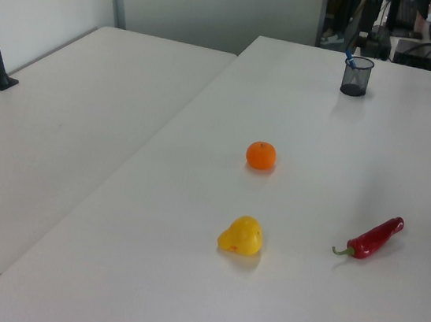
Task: Take marker pen
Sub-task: 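Move the gripper toward the black mesh pen cup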
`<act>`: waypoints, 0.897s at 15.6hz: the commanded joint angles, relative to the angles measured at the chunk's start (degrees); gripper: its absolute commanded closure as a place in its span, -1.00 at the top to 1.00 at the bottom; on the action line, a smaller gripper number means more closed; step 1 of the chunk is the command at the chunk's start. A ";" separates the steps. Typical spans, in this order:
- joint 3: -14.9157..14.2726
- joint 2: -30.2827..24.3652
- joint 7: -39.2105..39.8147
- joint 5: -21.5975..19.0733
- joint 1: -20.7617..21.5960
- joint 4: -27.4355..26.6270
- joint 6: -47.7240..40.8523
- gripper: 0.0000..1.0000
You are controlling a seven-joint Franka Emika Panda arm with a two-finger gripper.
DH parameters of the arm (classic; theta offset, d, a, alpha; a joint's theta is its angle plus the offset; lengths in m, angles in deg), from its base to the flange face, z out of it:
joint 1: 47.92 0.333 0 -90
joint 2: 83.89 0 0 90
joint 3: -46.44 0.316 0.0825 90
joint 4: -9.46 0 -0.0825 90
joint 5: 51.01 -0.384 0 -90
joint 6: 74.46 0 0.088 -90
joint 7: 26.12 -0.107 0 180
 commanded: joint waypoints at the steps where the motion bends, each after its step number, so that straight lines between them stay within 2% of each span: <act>1: -3.08 -0.67 1.53 0.23 0.48 -1.07 3.16 1.00; 6: -6.85 -0.32 0.56 -0.12 0.30 -1.42 11.93 1.00; 8: -9.49 -0.23 0.56 -0.64 0.30 -1.42 14.75 0.90; 12: -12.65 1.35 0.47 -0.82 0.30 -1.68 20.73 0.63; 13: -13.62 1.53 0.47 -0.91 0.30 -2.20 22.05 0.49; 14: -14.50 1.70 0.47 -1.00 0.30 -2.73 23.72 0.47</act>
